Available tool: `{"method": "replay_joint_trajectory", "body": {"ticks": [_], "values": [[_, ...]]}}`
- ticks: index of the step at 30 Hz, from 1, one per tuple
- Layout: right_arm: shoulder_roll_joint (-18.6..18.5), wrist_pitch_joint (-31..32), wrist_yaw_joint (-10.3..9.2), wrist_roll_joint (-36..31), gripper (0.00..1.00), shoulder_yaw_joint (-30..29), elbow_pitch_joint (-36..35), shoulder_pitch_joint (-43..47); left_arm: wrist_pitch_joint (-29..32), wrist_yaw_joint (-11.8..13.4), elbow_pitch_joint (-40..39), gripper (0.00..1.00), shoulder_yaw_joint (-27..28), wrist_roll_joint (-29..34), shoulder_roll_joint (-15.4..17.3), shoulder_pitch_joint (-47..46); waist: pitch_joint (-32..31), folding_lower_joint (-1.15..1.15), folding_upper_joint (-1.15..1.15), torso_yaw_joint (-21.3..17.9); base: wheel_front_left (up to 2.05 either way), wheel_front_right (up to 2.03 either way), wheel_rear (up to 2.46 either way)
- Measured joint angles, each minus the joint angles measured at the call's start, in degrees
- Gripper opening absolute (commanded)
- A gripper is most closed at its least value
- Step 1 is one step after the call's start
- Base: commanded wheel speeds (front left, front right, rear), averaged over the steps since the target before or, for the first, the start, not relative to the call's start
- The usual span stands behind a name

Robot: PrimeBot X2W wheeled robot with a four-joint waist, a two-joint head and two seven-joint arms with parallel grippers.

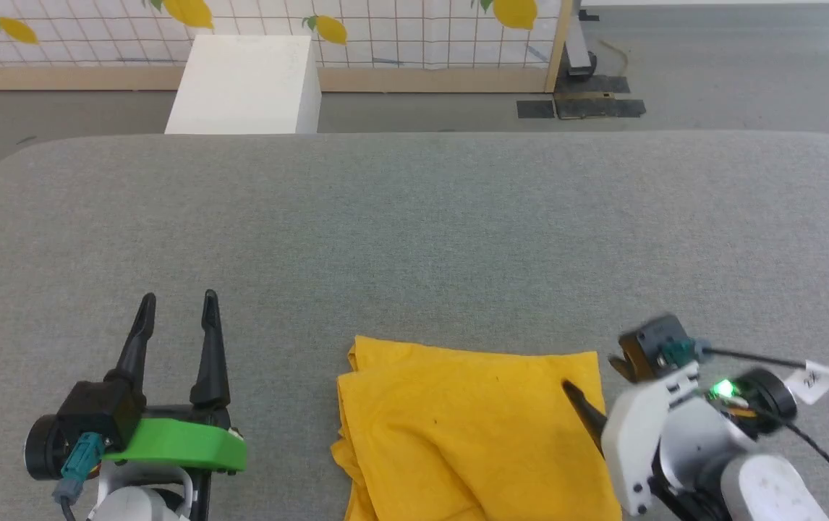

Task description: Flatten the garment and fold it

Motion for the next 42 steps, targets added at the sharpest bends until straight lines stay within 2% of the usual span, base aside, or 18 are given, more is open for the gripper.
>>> {"method": "replay_joint_trajectory", "body": {"ticks": [8,16,21,22,23,24,27,29,33,38,42], "values": [[2.8,4.5,0.01,-4.7,1.00,-3.5,1.6,5.6,0.0,0.0,0.0,1.00,-0.2,-0.3,-0.1,0.0,1.7,0.00,0.00,0.4,0.00,0.00,0.00],[5.2,4.0,0.01,-6.8,1.00,-4.4,9.9,4.8,0.0,0.0,0.0,1.00,-0.4,-0.8,-0.3,-0.4,3.3,0.00,0.00,1.8,0.00,0.00,0.00],[5.5,3.8,0.01,-7.2,1.00,-4.4,13.1,2.6,0.0,0.0,0.2,1.00,-0.4,-0.8,-0.4,-0.5,3.6,0.00,0.00,2.7,0.00,0.00,0.00],[5.5,3.8,0.02,-7.1,0.91,-4.4,13.5,2.4,0.0,0.0,0.2,1.00,-0.4,-0.8,-0.4,-0.5,3.6,0.00,0.00,2.7,0.00,0.00,0.00],[5.4,3.8,0.02,-6.9,0.38,-4.2,13.8,2.1,0.0,0.0,0.2,1.00,-0.3,-0.8,-0.4,-0.5,3.5,0.00,0.00,2.8,0.00,0.00,0.00],[5.2,3.7,0.02,-6.6,0.00,-4.0,14.0,1.9,0.0,0.0,0.2,1.00,-0.3,-0.8,-0.4,-0.5,3.4,0.00,0.00,2.8,0.00,0.00,0.00],[3.9,3.1,0.02,-5.1,0.00,-2.2,14.2,0.9,0.0,0.0,0.2,1.00,-0.2,-0.8,-0.4,-0.5,3.2,0.00,0.00,2.9,0.00,0.00,0.00],[2.3,2.9,0.03,-4.1,0.00,-0.2,13.6,0.5,0.0,0.0,0.2,1.00,-0.3,-0.8,-0.5,-0.5,3.1,0.00,0.00,2.9,0.00,0.00,0.00],[-5.4,3.1,0.04,-1.5,0.00,5.9,8.9,-1.4,0.0,0.0,0.0,1.00,-0.2,-0.8,-0.5,-0.5,3.0,0.00,0.00,2.2,0.00,0.00,0.00],[-18.9,5.5,0.03,4.9,0.00,11.8,1.3,-6.7,0.0,0.0,-1.5,1.00,-0.1,-0.8,-0.6,-1.1,3.7,0.00,0.00,-0.4,0.00,0.00,0.00],[-26.2,5.7,0.03,8.9,0.00,11.8,0.0,-10.7,0.0,0.0,-2.5,1.00,0.1,-0.7,-0.5,-2.6,4.8,0.00,0.00,-3.5,0.00,0.00,0.00]]}}
